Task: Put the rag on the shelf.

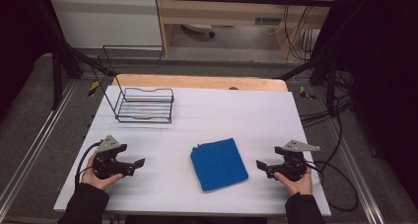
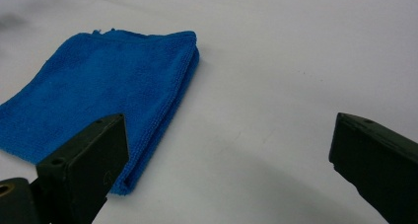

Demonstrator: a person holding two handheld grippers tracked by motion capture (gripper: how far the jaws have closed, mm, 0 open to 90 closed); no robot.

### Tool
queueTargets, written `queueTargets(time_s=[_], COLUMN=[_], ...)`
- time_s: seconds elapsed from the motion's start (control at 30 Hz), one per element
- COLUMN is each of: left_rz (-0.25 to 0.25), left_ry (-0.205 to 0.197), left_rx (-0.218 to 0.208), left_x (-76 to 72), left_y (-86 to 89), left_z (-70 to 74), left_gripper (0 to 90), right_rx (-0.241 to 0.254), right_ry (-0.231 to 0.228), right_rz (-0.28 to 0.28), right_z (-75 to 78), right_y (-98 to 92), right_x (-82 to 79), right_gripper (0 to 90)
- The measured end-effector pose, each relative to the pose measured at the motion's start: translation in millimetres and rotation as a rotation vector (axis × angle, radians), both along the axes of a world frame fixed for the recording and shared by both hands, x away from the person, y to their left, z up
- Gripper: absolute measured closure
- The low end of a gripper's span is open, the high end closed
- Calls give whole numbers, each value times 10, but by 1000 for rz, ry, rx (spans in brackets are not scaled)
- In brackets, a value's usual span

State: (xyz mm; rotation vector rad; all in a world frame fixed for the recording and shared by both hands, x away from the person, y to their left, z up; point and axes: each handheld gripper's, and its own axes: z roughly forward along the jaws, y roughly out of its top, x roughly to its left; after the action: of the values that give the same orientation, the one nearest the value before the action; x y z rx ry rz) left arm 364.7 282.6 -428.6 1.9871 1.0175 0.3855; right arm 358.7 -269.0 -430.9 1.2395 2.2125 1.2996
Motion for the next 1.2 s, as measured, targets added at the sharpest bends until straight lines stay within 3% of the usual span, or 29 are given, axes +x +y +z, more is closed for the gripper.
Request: queueTargets(time_s=[0.7, 0.93, 1.2], left_rz=[-39, -70, -111], left_ry=[15, 20, 32], left_rx=[37, 62, 81], left_x=[76, 134, 254], left_y=[-426, -698, -1157], left_z=[147, 208, 247], left_gripper=[142, 190, 258], right_rx=[-22, -21, -26], right_ry=[17, 28, 33], right_rz=[4, 1, 0], right_z=[-5, -12, -18], right_y=[132, 155, 162], right_x=[31, 44, 49], right_gripper=[38, 45, 51])
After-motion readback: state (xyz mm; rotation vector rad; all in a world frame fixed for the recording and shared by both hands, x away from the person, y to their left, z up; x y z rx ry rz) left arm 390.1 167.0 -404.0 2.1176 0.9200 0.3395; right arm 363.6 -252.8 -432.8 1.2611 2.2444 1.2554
